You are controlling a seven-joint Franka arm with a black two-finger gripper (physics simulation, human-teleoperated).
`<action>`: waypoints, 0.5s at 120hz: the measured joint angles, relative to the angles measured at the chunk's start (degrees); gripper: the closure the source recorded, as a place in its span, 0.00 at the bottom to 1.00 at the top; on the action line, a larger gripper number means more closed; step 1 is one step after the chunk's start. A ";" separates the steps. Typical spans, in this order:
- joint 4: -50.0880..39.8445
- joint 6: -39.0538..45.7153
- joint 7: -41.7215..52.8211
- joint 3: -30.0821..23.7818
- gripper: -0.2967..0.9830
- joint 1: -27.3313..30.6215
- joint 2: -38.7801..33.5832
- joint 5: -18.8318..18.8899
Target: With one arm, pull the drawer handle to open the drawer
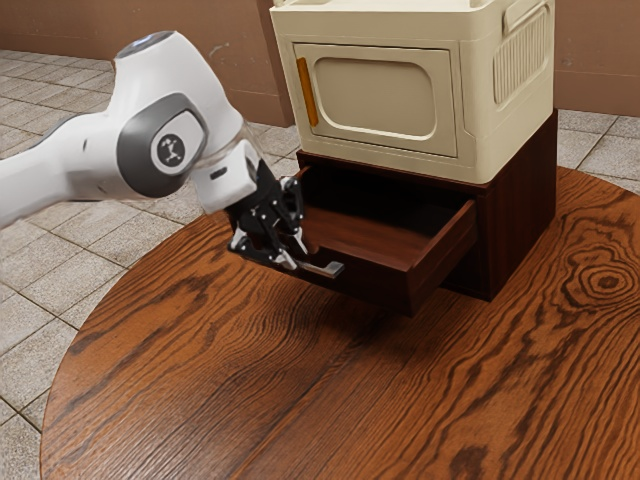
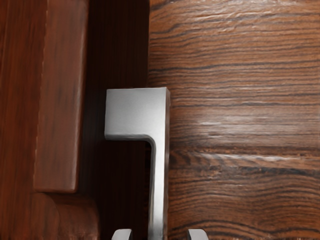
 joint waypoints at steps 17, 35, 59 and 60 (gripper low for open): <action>0.13 -0.21 -0.05 -0.63 0.62 0.26 -5.03 -0.02; 0.62 -0.84 -0.40 -1.19 0.44 -1.51 -9.72 -0.33; 0.75 -2.70 -1.05 -1.85 0.31 -1.68 -12.29 -1.33; 0.75 -2.78 -1.07 -1.87 0.31 -1.67 -12.31 -1.35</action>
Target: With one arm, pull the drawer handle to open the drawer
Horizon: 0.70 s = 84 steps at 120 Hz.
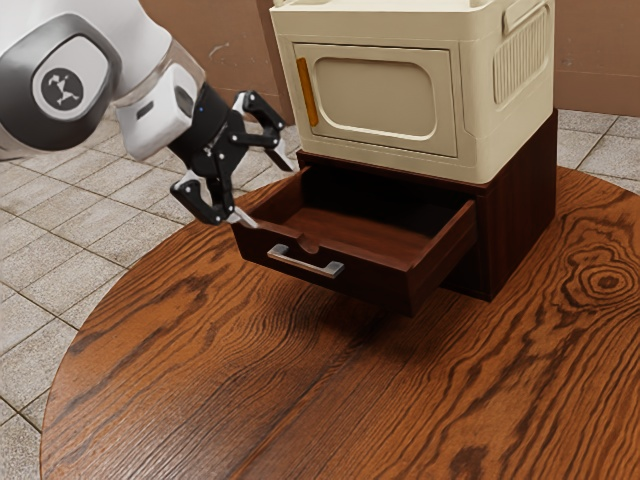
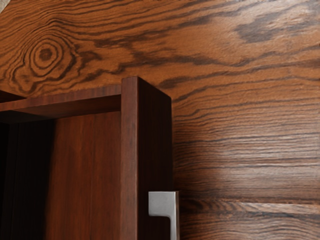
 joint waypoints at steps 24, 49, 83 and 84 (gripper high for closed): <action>0.07 -1.38 -1.26 -1.43 0.26 -0.10 -0.85 -0.21; 3.13 -2.45 -3.28 -2.63 0.24 0.11 -0.54 -0.12; 3.80 -3.55 -6.30 -3.54 0.23 -0.35 -0.50 0.55; 3.80 -3.57 -6.37 -3.55 0.23 -0.38 -0.51 0.55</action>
